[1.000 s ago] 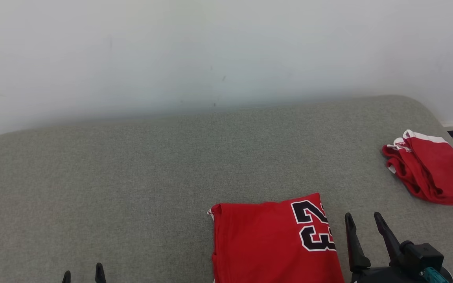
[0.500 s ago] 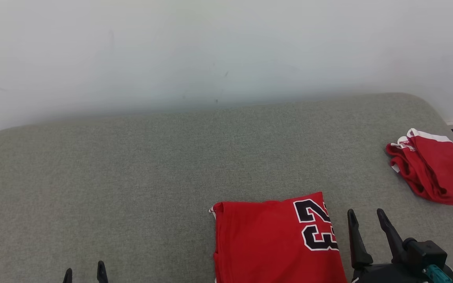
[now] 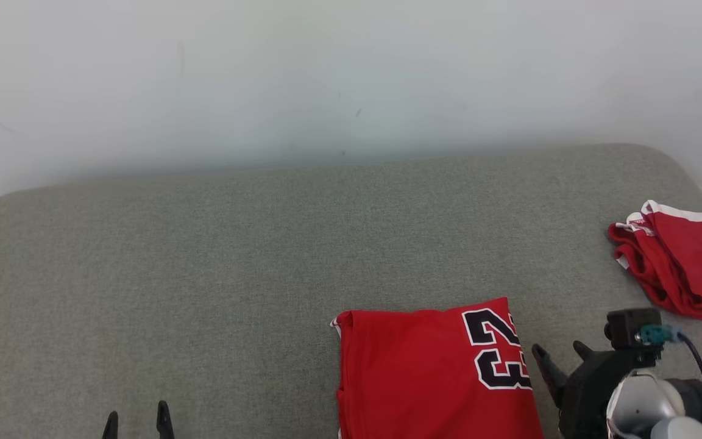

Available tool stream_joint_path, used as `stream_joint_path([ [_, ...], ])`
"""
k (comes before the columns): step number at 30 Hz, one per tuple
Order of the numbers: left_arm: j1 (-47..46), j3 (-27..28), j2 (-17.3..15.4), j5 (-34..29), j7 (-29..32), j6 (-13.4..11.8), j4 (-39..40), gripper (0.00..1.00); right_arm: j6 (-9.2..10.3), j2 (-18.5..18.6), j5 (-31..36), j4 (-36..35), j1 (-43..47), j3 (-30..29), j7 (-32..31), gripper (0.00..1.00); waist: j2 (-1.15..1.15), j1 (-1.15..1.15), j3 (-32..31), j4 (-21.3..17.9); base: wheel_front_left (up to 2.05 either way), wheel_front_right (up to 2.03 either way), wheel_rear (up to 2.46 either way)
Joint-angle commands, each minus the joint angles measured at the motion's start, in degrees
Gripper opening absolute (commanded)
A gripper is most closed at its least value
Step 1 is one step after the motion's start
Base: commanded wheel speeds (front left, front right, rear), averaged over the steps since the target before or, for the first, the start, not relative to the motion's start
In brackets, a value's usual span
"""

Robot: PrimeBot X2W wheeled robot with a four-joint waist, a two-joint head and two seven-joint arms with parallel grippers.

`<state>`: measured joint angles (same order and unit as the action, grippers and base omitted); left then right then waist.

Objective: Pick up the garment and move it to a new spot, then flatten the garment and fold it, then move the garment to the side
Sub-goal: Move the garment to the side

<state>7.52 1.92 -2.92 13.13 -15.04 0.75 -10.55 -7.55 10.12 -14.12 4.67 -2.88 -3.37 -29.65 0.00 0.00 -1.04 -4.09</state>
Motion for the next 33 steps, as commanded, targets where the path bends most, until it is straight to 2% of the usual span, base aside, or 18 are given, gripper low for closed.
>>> stream_joint_path([
  [1, -0.72, -0.08, 0.04, -0.25, -0.16, 0.02, 0.22, 1.0, 0.12, 0.72, 0.28, -0.11, -1.1, -0.06, -2.85, 1.0, 0.0, 0.0, 0.33, 0.33, 0.0, 0.0, 0.0],
  [7, -1.08, -1.15, 0.04, -0.39, -0.16, 0.07, 0.3, 1.0, 0.12, 1.42, -0.45, 1.22, -3.97, -2.6, -18.48, 1.0, 0.0, 0.0, 1.18, 2.73, 0.0, 0.0, 0.0],
  [10, -1.18, -1.29, 0.04, -0.67, -0.16, 0.52, 0.17, 1.0, 0.12, 0.92, -0.69, 1.69, -4.91, -3.79, -22.18, 1.0, 0.0, 0.0, 1.69, 3.91, 0.0, 0.0, 0.0],
  [19, -1.89, -1.25, 0.04, -1.37, -0.16, 1.13, 0.49, 1.0, 0.12, 0.45, 0.88, 5.14, -6.48, -4.39, -23.04, 1.0, 0.0, 0.0, 3.12, 6.26, 0.0, 0.0, 0.0],
  [29, -2.9, -2.12, 0.04, -1.79, -0.16, 1.18, 1.15, 1.0, 0.12, 0.81, 3.44, 13.45, -8.41, -3.31, -24.36, 1.0, 0.0, 0.0, 4.32, 7.06, 0.0, 0.0, 0.0],
  [30, -3.06, -2.19, 0.04, -1.62, -0.16, 1.13, 1.25, 1.0, 0.12, 1.05, 3.2, 13.92, -8.62, -2.48, -24.36, 0.67, 0.0, 0.0, 4.43, 7.08, 0.0, 0.0, 0.0],
  [31, -3.16, -2.13, 0.04, -0.99, -0.16, 1.01, 1.38, 1.0, 0.12, 1.52, 2.88, 14.16, -8.95, -1.64, -24.14, 0.08, 0.0, 0.0, 4.56, 7.05, 0.0, 0.0, 0.0],
  [32, -3.16, -2.02, 0.04, -0.73, -0.16, 0.89, 1.5, 1.0, 0.12, 2.33, 2.58, 14.12, -9.49, -0.01, -23.98, 0.0, 0.0, 0.0, 4.77, 6.92, 0.0, 0.0, 0.0],
  [33, -3.21, -1.87, 0.05, -0.64, -0.16, 0.85, 1.61, 1.0, 0.12, 3.3, 2.48, 14.0, -10.19, 1.13, -23.57, 0.0, 0.0, 0.0, 4.94, 6.76, 0.0, 0.0, 0.0],
])
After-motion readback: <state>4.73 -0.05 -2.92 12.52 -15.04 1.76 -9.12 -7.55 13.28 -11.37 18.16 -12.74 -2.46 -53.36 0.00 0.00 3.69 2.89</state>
